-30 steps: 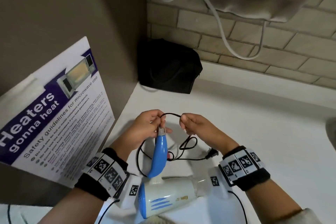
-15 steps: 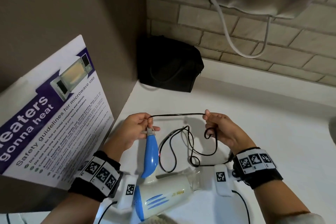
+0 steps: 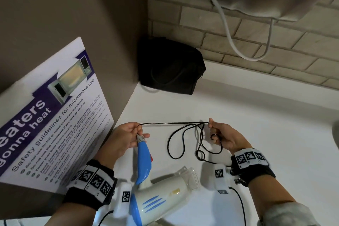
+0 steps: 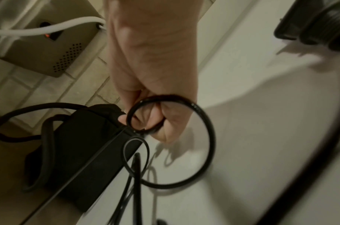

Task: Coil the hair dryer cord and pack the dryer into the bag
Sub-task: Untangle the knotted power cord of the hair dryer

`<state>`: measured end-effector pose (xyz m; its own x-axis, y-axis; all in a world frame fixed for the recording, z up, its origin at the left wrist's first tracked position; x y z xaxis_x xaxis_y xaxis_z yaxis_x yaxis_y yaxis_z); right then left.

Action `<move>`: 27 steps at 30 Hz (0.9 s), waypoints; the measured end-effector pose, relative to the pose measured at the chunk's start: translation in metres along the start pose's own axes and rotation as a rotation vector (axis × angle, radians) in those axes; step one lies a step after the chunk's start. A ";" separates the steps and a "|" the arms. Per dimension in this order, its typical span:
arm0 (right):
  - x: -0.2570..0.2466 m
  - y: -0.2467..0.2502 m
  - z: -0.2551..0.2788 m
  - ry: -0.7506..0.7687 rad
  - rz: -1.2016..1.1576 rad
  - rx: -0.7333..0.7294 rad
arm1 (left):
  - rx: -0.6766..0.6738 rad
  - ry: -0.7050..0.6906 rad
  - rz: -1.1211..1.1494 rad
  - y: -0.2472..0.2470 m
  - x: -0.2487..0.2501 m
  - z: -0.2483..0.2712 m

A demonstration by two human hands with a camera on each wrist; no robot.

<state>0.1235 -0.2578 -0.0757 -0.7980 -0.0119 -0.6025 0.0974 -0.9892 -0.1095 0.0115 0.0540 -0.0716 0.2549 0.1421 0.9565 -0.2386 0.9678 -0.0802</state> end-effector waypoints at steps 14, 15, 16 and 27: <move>-0.008 -0.015 0.033 0.214 0.279 0.186 | -0.079 -0.106 -0.886 -0.010 -0.007 -0.001; -0.010 -0.019 0.042 0.232 0.342 0.213 | -0.139 -0.130 -0.994 -0.018 -0.005 0.001; -0.011 -0.023 0.051 0.256 0.415 0.242 | -0.197 -0.157 -1.036 -0.028 0.000 0.005; -0.011 -0.073 0.116 0.290 0.612 -0.238 | -0.304 -0.709 -0.841 -0.092 0.060 0.043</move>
<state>0.0560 -0.2028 0.0305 -0.3718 -0.4825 -0.7930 0.6307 -0.7582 0.1656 0.0090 -0.0353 0.0054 -0.3834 -0.6308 0.6746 0.0185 0.7250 0.6885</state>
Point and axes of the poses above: each hand's wrist, its own z-axis away from the middle knuckle, its own y-axis out of the back of the hand, x = y × z, the point moved 1 cm from there along -z, towards the middle knuckle, and after that the axes turned 11 degrees about -y, right-handed, at the moved point
